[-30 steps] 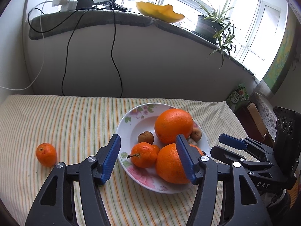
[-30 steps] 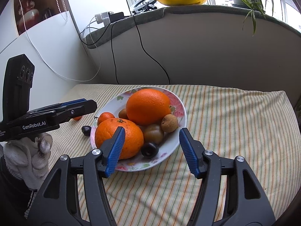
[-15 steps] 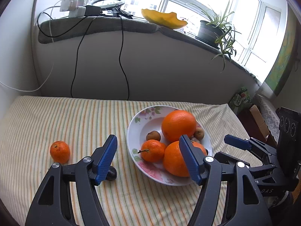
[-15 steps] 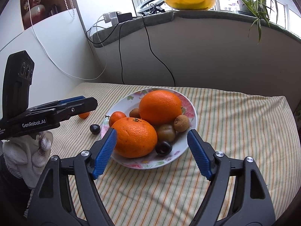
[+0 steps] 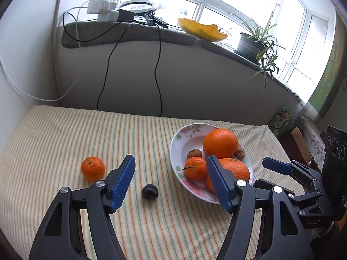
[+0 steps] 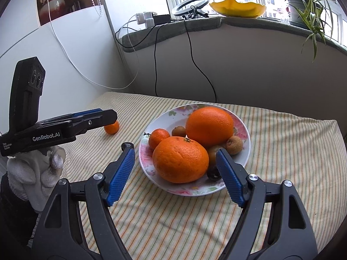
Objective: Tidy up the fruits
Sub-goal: 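Move both grippers toward the last tangerine and dark plum on the cloth, then grasp the tangerine with the left gripper while the right grasps the dark plum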
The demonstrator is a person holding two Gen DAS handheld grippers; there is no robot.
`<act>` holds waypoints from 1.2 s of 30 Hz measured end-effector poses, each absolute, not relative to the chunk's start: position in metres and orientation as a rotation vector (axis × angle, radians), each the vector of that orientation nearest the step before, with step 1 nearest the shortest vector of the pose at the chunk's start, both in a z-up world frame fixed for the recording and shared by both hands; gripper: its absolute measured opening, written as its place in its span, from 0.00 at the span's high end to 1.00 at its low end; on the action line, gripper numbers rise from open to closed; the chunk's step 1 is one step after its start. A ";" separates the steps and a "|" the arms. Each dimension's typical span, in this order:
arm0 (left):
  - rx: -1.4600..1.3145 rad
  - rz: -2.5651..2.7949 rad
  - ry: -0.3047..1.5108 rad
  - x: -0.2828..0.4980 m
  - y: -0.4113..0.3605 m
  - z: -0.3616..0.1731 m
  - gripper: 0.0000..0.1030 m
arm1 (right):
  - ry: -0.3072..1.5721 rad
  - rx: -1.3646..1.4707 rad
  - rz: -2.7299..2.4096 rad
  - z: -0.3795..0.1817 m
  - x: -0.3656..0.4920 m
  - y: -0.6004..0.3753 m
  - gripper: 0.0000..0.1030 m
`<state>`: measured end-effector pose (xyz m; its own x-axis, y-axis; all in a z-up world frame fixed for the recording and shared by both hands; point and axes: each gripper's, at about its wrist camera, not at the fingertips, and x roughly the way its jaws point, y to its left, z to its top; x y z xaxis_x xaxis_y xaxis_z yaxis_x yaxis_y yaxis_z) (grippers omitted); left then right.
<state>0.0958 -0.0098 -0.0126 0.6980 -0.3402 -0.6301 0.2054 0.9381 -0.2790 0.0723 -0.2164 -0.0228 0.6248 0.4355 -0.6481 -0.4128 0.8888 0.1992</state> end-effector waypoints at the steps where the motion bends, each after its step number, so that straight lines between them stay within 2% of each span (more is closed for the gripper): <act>1: -0.199 -0.300 0.738 0.095 -0.005 -0.013 0.34 | 0.751 0.029 0.496 -0.022 0.071 -0.213 0.23; 10: -0.257 -0.221 0.738 0.091 0.040 -0.018 0.34 | 0.766 -0.003 0.575 -0.026 0.067 -0.186 0.23; 15: -0.276 -0.188 0.759 0.086 0.060 -0.030 0.38 | 0.776 -0.011 0.620 -0.029 0.064 -0.169 0.23; 17: -0.279 -0.178 0.771 0.085 0.065 -0.035 0.44 | 0.781 -0.022 0.637 -0.032 0.063 -0.161 0.23; 24: -0.289 -0.166 0.800 0.084 0.074 -0.048 0.53 | 0.831 -0.053 0.688 -0.045 0.066 -0.132 0.48; 28: -0.293 -0.169 0.808 0.087 0.077 -0.051 0.56 | 0.843 -0.062 0.697 -0.052 0.068 -0.117 0.51; 31: -0.293 -0.174 0.812 0.089 0.077 -0.053 0.57 | 0.852 -0.083 0.688 -0.057 0.072 -0.105 0.59; 36: -0.299 -0.178 0.816 0.093 0.077 -0.056 0.58 | 0.858 -0.106 0.666 -0.063 0.080 -0.088 0.60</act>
<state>0.0927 0.0774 -0.0559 0.6738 -0.2695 -0.6880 0.0412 0.9434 -0.3292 0.0796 -0.0883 -0.0632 0.4665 0.5003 -0.7295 -0.5822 0.7945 0.1725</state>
